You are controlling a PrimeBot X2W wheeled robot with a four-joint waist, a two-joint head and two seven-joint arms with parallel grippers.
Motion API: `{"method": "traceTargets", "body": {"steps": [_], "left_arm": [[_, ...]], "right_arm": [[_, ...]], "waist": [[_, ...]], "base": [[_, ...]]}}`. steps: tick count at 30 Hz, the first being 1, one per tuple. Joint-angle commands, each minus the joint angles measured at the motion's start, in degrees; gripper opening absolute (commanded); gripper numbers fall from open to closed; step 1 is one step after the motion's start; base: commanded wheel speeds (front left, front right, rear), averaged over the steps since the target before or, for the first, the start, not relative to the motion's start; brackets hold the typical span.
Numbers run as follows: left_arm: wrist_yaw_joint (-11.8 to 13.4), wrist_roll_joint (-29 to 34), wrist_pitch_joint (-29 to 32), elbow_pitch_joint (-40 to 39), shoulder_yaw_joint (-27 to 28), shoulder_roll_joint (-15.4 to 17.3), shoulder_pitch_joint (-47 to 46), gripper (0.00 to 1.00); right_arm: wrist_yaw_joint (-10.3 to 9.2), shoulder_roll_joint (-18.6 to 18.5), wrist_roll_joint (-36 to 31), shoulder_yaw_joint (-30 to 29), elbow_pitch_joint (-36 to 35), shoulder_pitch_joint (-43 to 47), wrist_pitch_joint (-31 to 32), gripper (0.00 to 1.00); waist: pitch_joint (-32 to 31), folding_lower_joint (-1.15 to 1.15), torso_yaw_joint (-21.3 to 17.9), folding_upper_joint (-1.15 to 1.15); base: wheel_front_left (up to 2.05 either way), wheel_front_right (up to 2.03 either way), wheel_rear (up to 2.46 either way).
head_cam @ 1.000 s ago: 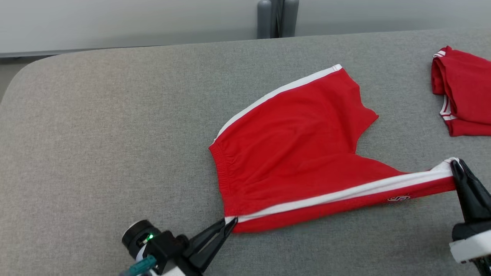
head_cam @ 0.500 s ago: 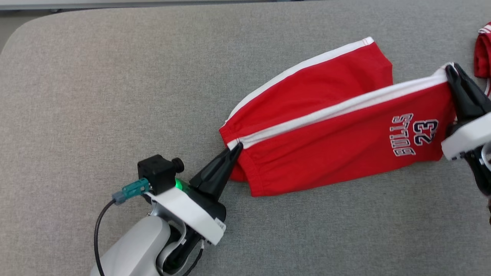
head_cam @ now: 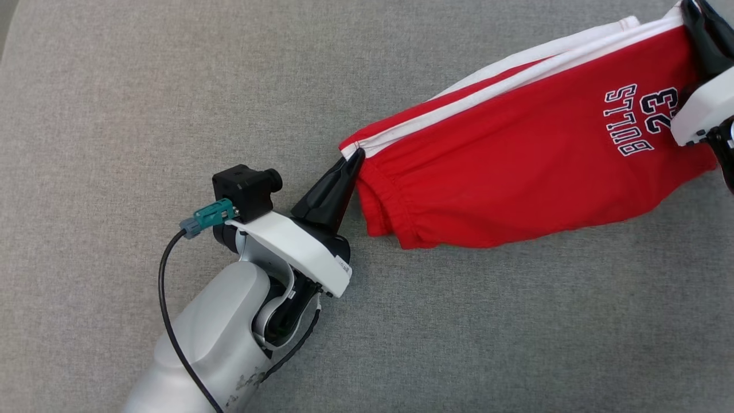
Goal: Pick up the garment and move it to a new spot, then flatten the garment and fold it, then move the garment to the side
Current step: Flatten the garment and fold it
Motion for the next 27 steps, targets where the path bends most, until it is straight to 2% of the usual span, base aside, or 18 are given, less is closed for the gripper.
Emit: {"method": "traceTargets", "body": {"steps": [1,9,10,12,13,14,15,16,17,23,27], "left_arm": [[0.0,0.1,0.1,0.7,0.2,0.2,-1.2,0.0],[0.1,2.1,-0.8,3.9,-1.1,-0.7,-4.0,0.0],[0.0,2.0,-0.9,4.4,-1.3,-0.9,-4.1,0.14],[0.0,2.4,-1.1,5.1,-1.6,-1.2,-4.8,0.23],[-0.1,2.4,-1.1,5.5,-1.6,-1.3,-4.9,0.29],[-0.1,2.6,-1.2,5.9,-1.7,-1.4,-5.0,0.35],[0.0,2.7,-1.3,6.2,-1.9,-1.4,-5.1,0.45],[0.0,2.7,-1.4,6.6,-2.0,-1.6,-5.3,0.73],[0.3,2.9,-1.6,6.9,-1.9,-1.6,-5.5,1.0],[1.2,3.6,-2.6,8.4,-1.6,-1.4,-5.1,1.0],[3.5,4.4,-3.7,8.4,-0.6,-0.5,-2.7,1.0]], "right_arm": [[-0.05,-0.3,0.5,0.9,1.3,-1.5,-0.7,0.0],[-0.04,0.7,2.8,7.0,9.9,-7.5,-1.7,0.0],[-0.04,0.8,3.1,7.4,10.7,-7.9,-1.8,0.0],[-0.04,1.3,3.8,8.8,12.3,-8.6,-2.2,0.0],[-0.04,1.5,4.2,9.2,12.9,-8.8,-2.3,0.04],[-0.04,1.6,4.5,9.6,13.7,-9.1,-2.5,0.3],[-0.04,1.7,4.9,9.9,14.3,-9.4,-2.6,0.86],[-0.04,2.0,5.4,10.2,14.9,-9.5,-2.9,1.0],[-0.04,2.2,5.8,10.2,15.2,-9.8,-3.3,1.0],[-0.04,2.2,6.9,10.4,14.8,-9.5,-4.5,1.0],[-0.04,2.1,6.6,8.8,10.0,-6.9,-4.5,1.0]], "waist": [[1.1,0.0,0.8,0.0],[2.5,0.0,2.3,0.0],[2.6,0.0,2.4,0.0],[2.7,0.0,2.6,0.0],[2.7,0.0,2.6,0.0],[2.7,0.0,2.6,0.0],[2.6,0.0,2.6,0.0],[2.5,0.0,2.6,0.0],[2.3,0.0,2.5,0.0],[0.5,0.0,1.5,0.0],[-1.9,0.0,0.0,0.0]], "base": [[0.0,0.0,0.0],[0.0,0.0,0.0],[0.0,0.0,0.0],[0.0,0.0,0.0],[0.0,0.0,0.0],[0.0,0.0,0.0],[0.0,0.0,0.0],[0.0,0.0,0.0],[0.0,0.0,0.0],[0.0,0.0,0.0],[0.0,0.0,0.0]]}}
